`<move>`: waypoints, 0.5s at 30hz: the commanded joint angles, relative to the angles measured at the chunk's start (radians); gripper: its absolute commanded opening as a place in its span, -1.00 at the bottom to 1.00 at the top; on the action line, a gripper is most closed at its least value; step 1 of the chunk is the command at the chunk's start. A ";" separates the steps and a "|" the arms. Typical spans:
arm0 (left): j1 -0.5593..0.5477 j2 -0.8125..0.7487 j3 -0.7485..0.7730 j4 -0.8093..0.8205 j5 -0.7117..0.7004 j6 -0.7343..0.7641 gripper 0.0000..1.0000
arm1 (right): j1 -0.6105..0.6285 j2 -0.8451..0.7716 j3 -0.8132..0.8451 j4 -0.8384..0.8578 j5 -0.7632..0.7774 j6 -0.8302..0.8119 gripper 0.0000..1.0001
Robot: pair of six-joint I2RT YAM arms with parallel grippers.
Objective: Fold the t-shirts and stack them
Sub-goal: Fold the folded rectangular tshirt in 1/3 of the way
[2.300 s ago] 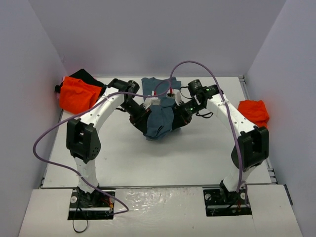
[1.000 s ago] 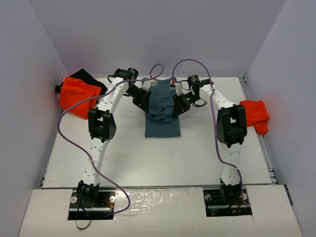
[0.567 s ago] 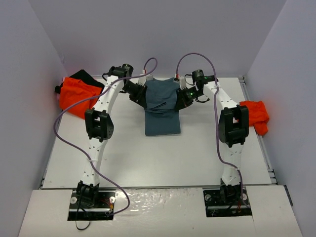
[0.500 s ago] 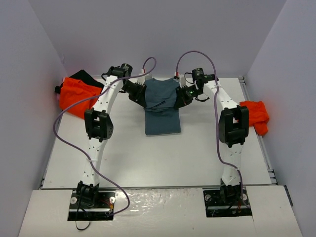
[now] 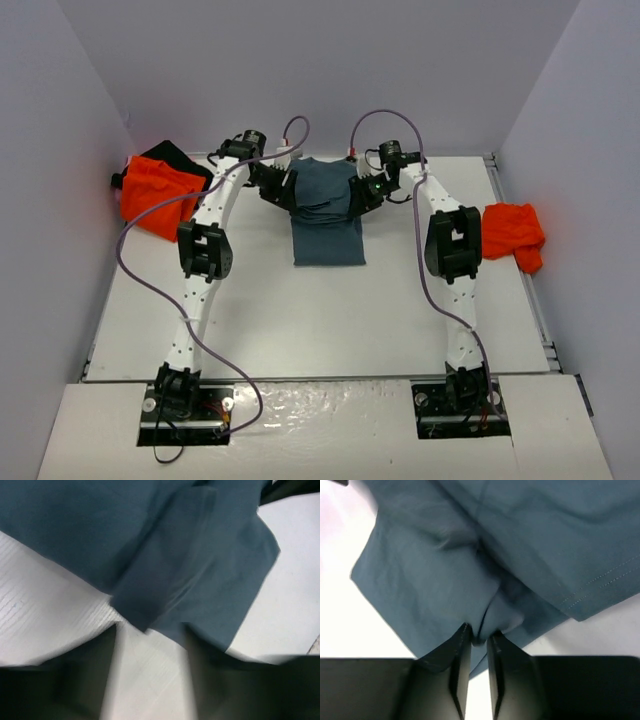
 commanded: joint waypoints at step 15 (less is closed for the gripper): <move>-0.024 -0.285 -0.106 0.120 -0.063 -0.024 -0.75 | 0.059 -0.428 -0.263 0.259 0.334 0.010 -0.08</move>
